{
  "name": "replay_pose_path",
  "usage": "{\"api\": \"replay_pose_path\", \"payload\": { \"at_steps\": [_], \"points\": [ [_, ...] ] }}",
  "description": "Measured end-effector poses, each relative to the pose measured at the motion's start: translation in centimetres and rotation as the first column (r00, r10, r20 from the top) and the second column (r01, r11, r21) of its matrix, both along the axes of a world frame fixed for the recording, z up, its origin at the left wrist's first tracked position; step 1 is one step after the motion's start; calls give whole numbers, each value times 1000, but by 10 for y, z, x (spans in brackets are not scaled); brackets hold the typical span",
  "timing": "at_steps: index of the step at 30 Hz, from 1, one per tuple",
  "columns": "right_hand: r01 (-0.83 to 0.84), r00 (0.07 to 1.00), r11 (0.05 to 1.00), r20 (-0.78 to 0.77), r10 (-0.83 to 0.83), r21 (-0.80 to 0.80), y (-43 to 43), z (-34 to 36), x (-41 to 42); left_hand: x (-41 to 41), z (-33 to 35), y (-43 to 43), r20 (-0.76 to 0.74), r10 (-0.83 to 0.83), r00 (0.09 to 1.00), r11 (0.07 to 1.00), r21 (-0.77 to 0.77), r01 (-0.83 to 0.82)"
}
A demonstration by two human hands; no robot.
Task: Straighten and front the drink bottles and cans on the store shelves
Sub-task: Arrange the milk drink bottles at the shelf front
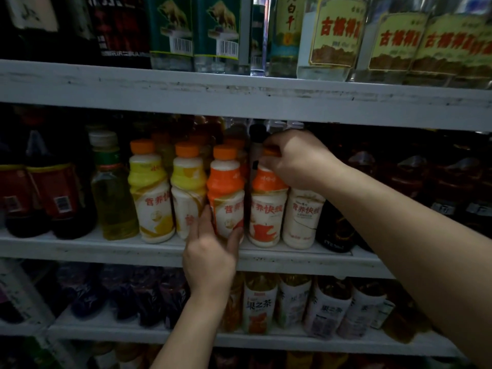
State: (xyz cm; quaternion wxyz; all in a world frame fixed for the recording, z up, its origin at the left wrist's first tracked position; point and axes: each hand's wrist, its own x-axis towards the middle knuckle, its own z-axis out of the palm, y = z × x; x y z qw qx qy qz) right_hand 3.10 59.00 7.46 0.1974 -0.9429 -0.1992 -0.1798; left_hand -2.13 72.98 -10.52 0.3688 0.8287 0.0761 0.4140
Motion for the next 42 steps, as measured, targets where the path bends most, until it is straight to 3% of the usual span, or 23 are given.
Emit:
{"api": "replay_pose_path", "payload": {
  "at_steps": [4,8,10,12,16,23,27,33,36,38,42],
  "points": [
    [8,1000,1000,-24,-8,-10,-3,1,-1,3,0,11,-54,-174,983,983,-73,169],
    [56,993,996,110,-48,-75,2,-3,-8,9,9,21,-104,-415,904,903,-166,396],
    [86,985,991,158,-69,-99,9,-6,-14,10,12,23,-120,-447,887,889,-168,425],
    [135,980,983,161,-115,-121,15,-5,-16,9,13,22,-128,-386,914,922,-91,377],
    [179,984,975,10,-180,-133,20,2,-13,12,12,18,-128,-273,953,960,29,279],
    [105,994,981,-6,-107,-162,17,6,-16,19,14,22,-133,-368,920,930,-32,367],
    [84,995,985,59,-76,-153,16,4,-20,19,13,23,-145,-382,913,924,-41,380],
    [175,984,970,-7,-179,-167,20,6,-19,16,13,21,-152,-400,904,916,-65,395],
    [158,986,978,78,-149,-135,15,-1,-20,11,15,23,-143,-370,918,928,-1,373],
    [132,984,985,130,-118,-110,12,-6,-20,3,18,24,-149,-313,938,943,66,325],
    [90,989,995,121,-84,-42,7,-9,-18,-16,17,38,-152,-60,987,991,107,77]
  ]
}}
